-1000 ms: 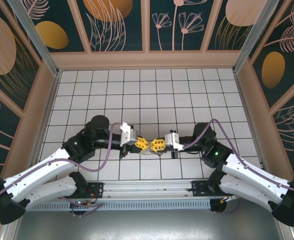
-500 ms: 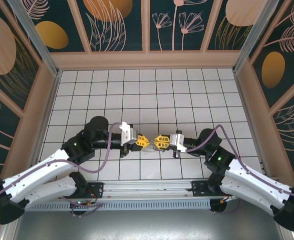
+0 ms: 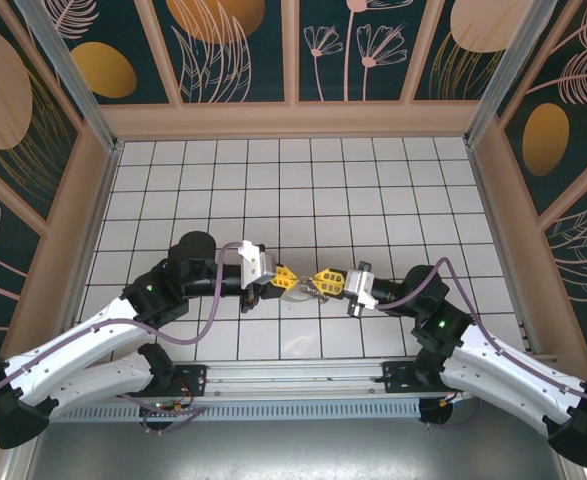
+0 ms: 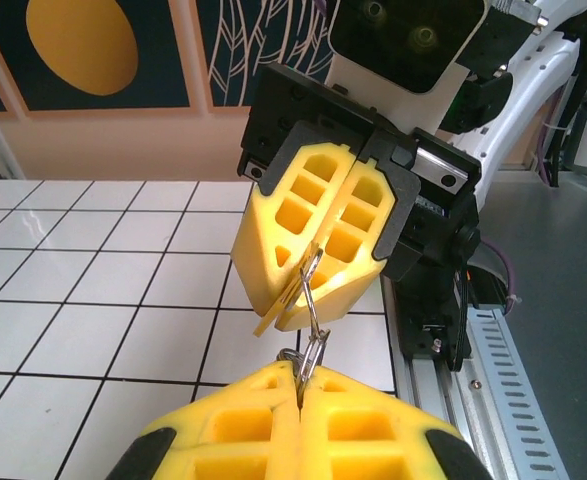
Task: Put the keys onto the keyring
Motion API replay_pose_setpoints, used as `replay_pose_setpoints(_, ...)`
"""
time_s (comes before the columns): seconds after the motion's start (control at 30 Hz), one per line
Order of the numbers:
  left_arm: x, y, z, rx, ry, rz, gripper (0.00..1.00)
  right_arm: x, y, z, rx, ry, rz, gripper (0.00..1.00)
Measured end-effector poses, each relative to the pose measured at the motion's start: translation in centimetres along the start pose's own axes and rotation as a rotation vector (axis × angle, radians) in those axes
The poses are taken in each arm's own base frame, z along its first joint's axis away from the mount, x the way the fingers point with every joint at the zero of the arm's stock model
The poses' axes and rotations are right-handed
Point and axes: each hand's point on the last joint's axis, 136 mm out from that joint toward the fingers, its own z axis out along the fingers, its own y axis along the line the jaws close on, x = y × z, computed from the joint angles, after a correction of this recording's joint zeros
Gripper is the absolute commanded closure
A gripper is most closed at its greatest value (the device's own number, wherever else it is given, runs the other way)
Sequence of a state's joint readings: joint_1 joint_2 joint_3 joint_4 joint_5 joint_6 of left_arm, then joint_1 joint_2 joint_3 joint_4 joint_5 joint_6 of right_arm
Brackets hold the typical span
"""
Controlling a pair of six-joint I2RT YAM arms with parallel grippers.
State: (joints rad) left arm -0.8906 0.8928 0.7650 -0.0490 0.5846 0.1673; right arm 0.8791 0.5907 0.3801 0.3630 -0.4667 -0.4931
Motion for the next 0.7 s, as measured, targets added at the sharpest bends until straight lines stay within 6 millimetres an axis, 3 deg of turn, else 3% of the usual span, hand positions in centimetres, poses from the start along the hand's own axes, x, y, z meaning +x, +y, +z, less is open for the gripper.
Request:
replay_pose_setpoints(0.07, 0.0, 0.0, 0.0, -0.002, 0.001, -0.001, 1.0, 0.0, 0.0, 0.0, 0.002, 0.001, 0.001, 1.0)
replay_pose_setpoints(0.27, 0.9, 0.4, 0.0, -0.023, 0.039, -0.019, 1.0, 0.3, -0.2, -0.3, 0.037, 0.007, 0.006, 0.78)
replay_pose_setpoints(0.5, 2.7, 1.5, 0.2, -0.068, 0.172, -0.025, 1.0, -0.8, -0.8, -1.2, 0.104, -0.013, 0.012, 0.68)
replay_pose_setpoints(0.7, 3.4, 2.1, 0.0, -0.087, 0.267, -0.006, 1.0, 0.3, -0.4, -0.1, 0.059, 0.053, 0.044, 0.64)
